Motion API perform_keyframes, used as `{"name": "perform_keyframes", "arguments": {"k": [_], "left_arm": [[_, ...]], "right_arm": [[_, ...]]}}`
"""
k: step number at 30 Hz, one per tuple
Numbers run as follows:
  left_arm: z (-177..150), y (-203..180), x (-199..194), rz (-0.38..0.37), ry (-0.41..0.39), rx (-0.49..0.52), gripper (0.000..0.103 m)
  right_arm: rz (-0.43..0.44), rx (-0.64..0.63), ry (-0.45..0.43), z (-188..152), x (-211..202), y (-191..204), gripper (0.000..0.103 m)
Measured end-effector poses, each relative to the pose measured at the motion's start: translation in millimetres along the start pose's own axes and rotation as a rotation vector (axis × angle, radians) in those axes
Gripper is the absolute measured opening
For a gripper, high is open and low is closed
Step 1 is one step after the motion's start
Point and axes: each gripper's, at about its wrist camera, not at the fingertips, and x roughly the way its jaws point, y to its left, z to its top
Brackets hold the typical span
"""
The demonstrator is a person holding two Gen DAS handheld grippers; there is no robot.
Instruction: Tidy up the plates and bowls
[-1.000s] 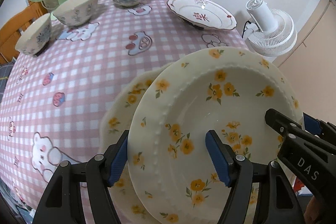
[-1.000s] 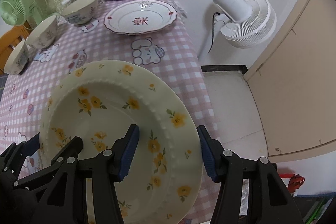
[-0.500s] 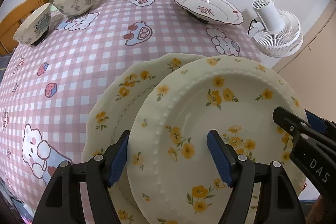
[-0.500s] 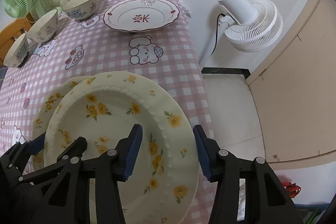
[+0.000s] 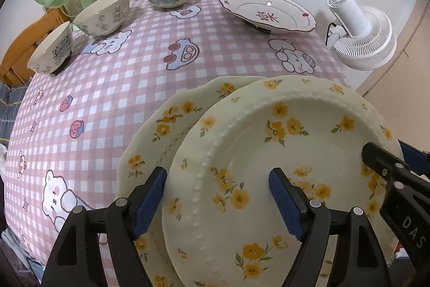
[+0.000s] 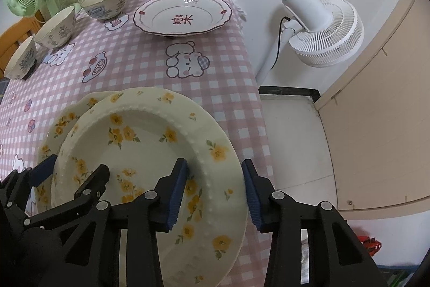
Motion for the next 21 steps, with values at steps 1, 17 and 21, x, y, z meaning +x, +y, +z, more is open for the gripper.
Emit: {"name": "perform_keyframes", "arguments": {"k": [1, 17, 21], "left_arm": [[0, 0, 0, 0.000, 0.003, 0.001, 0.080], [-3, 17, -19, -0.002, -0.006, -0.021, 0.081], [-3, 21, -19, 0.011, -0.001, -0.035, 0.081]], "right_arm": [[-0.004, -0.002, -0.004, 0, -1, 0, 0.043], [0.015, -0.110, -0.015, 2, -3, 23, 0.013], [0.035, -0.142, -0.027, 4, 0, 32, 0.013]]}}
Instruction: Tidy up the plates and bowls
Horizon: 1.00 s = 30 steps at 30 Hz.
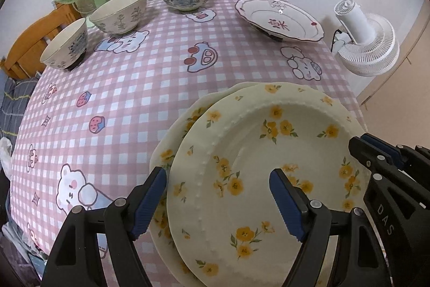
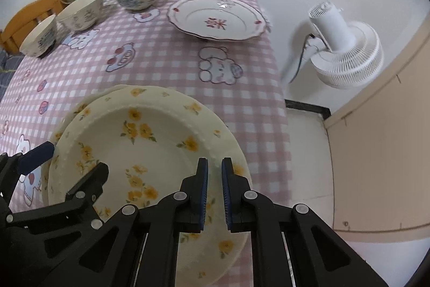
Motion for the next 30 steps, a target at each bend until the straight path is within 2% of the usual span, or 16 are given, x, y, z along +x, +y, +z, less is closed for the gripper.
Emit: {"name": "perform_keyframes", "arguments": {"k": [4, 11, 12, 13, 14, 15, 17, 18, 27, 30], "left_arm": [[0, 1, -1, 0.013, -0.001, -0.013, 0.081], [2, -2, 0, 0.013, 0.002, -0.006, 0.081], [2, -2, 0, 0.011, 0.003, -0.009, 0.081], [2, -1, -1, 0.011, 0.004, -0.012, 0.081], [2, -2, -1, 0.014, 0.004, -0.011, 0.081], [1, -1, -1, 0.015, 0.004, -0.011, 0.081], [0, -1, -1, 0.021, 0.007, -0.013, 0.081], [-1, -1, -2, 0.025, 0.010, -0.014, 0.081], [-4, 9, -7, 0.041, 0.017, -0.019, 0.082], [-4, 16, -8, 0.035, 0.015, -0.021, 0.082]], "right_arm": [[0.032, 0.037, -0.005, 1, -2, -7, 0.013], [0.015, 0.063, 0.008, 0, 0, -21, 0.019], [0.019, 0.061, 0.008, 0, 0, -21, 0.025], [0.030, 0.060, 0.011, 0, 1, -21, 0.044], [0.052, 0.064, 0.037, -1, 4, -21, 0.051], [0.074, 0.074, 0.055, -2, 7, -23, 0.053], [0.099, 0.104, 0.080, -6, 11, -27, 0.052], [0.106, 0.112, 0.091, -7, 14, -28, 0.041], [0.098, 0.097, 0.089, -8, 16, -16, 0.041], [0.069, 0.095, 0.086, -7, 17, -10, 0.042]]}}
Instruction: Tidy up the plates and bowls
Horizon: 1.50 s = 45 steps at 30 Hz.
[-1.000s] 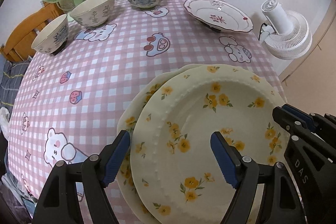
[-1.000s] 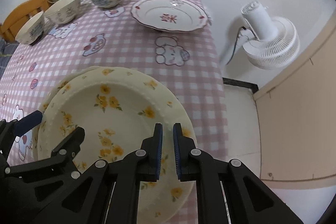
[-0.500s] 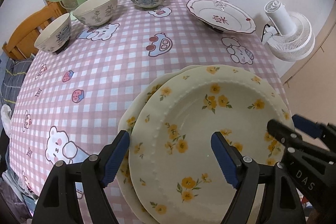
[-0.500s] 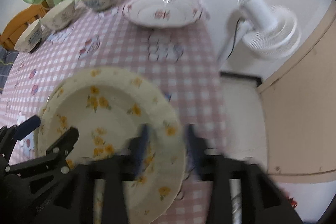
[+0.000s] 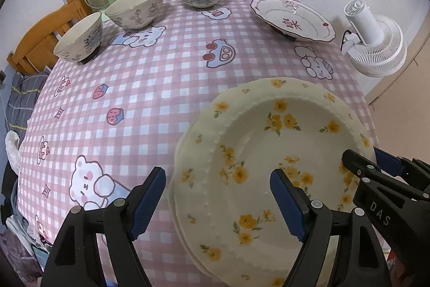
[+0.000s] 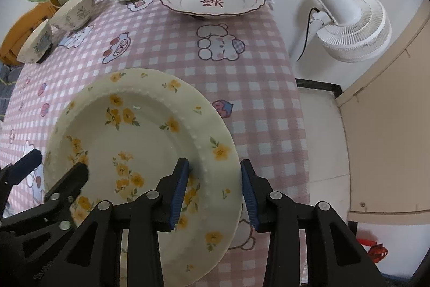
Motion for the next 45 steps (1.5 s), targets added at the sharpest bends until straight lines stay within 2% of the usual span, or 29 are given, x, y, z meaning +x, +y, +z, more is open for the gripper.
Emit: {"name": "perform_keyframes", "arguments": {"k": [5, 9, 10, 13, 20, 28, 33, 37, 45], "left_arm": [[7, 6, -6, -0.041, -0.023, 0.034, 0.082], [17, 12, -16, -0.086, -0.046, 0.073, 0.088], [19, 14, -19, -0.091, -0.055, 0.080, 0.088], [32, 21, -30, -0.117, -0.076, 0.090, 0.091], [68, 37, -53, -0.173, -0.173, 0.120, 0.094], [115, 30, -60, -0.138, -0.280, 0.107, 0.094], [144, 19, -51, -0.127, -0.294, 0.064, 0.093], [174, -1, -34, -0.078, -0.307, 0.036, 0.092], [217, -30, 15, -0.041, -0.275, 0.030, 0.092]], "right_arm": [[-0.021, 0.032, 0.013, 3, -2, 1, 0.044], [-0.030, 0.069, -0.049, 5, -25, 6, 0.066], [-0.029, 0.079, -0.071, 6, -33, 8, 0.068], [-0.048, 0.099, -0.106, 11, -51, 14, 0.068], [-0.015, 0.166, -0.196, 32, -80, 23, 0.068], [0.016, 0.158, -0.294, 75, -95, 20, 0.068], [0.069, 0.157, -0.314, 110, -85, 3, 0.068], [0.060, 0.134, -0.328, 142, -70, -10, 0.068], [0.053, 0.116, -0.312, 195, -27, -38, 0.068]]}}
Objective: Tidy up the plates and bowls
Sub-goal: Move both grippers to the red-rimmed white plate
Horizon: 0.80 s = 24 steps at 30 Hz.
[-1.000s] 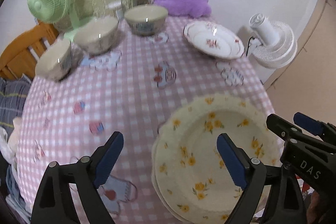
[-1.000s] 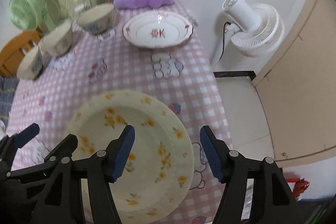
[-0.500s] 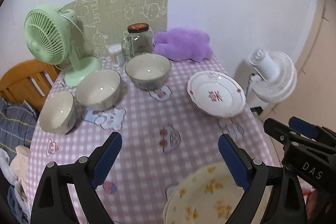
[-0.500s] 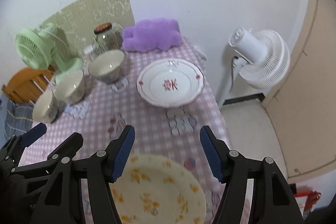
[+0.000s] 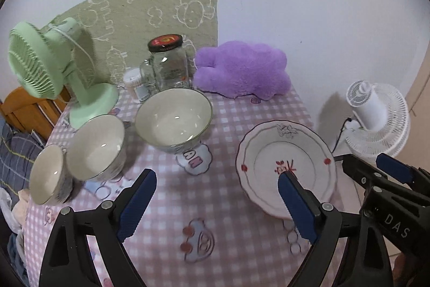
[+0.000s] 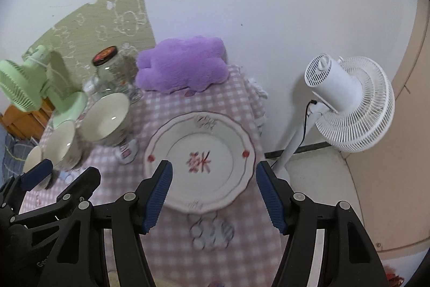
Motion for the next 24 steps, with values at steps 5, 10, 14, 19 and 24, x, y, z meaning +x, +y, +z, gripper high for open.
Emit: {"name": "perform_keyframes", "arguments": {"k": [5, 10, 14, 19, 24], "left_arm": [[4, -16, 42, 0.021, 0.061, 0.001, 0.077], [5, -31, 76, 0.016, 0.107, 0.006, 0.067], [8, -34, 96, 0.008, 0.133, -0.005, 0.067], [7, -41, 118, 0.000, 0.169, -0.001, 0.067], [5, -47, 129, -0.050, 0.187, 0.025, 0.053]], "right_arm": [[0.013, 0.012, 0.040, 10, 41, -15, 0.068], [0.018, 0.022, 0.077, 12, 77, -23, 0.065], [0.007, 0.039, 0.104, 15, 102, -31, 0.065], [-0.010, 0.046, 0.137, 16, 128, -37, 0.059], [-0.008, 0.038, 0.167, 13, 138, -37, 0.055]]}}
